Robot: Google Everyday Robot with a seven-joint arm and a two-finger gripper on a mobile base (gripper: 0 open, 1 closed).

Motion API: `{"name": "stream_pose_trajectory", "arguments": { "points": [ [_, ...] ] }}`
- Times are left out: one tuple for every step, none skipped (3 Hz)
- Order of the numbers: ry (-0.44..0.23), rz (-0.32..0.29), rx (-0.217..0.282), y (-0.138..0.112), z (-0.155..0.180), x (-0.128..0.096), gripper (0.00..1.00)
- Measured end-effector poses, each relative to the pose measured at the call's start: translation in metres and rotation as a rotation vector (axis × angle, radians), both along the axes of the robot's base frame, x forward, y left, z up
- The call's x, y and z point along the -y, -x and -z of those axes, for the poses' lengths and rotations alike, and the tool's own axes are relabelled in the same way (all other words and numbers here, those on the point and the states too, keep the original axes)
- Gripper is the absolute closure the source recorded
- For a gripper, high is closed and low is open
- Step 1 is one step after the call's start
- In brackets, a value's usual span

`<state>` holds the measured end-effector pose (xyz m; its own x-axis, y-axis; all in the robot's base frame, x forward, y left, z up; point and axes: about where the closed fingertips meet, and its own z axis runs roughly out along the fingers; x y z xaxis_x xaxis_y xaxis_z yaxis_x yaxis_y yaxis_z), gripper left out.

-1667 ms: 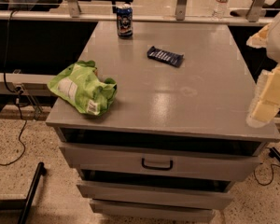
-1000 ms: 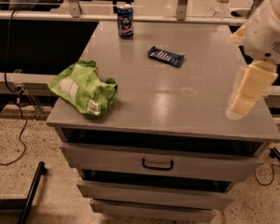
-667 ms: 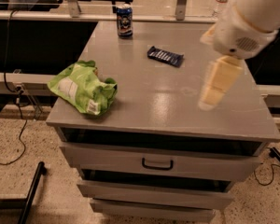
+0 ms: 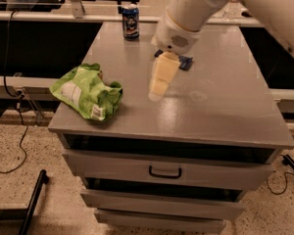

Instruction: Pick green rice chip bag

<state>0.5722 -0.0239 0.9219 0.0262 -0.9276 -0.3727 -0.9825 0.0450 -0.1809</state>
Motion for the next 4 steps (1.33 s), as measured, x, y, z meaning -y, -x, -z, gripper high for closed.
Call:
{"name": "stream_pose_trajectory", "arguments": {
  "points": [
    [-0.029, -0.073, -0.02, -0.031, 0.005, -0.072, 0.0],
    [-0.019, -0.073, -0.014, -0.027, 0.02, -0.075, 0.0],
    [-0.008, -0.086, -0.015, -0.024, 0.038, -0.079, 0.0],
    [-0.006, -0.087, -0.02, -0.023, 0.051, -0.082, 0.0]
  ]
}}
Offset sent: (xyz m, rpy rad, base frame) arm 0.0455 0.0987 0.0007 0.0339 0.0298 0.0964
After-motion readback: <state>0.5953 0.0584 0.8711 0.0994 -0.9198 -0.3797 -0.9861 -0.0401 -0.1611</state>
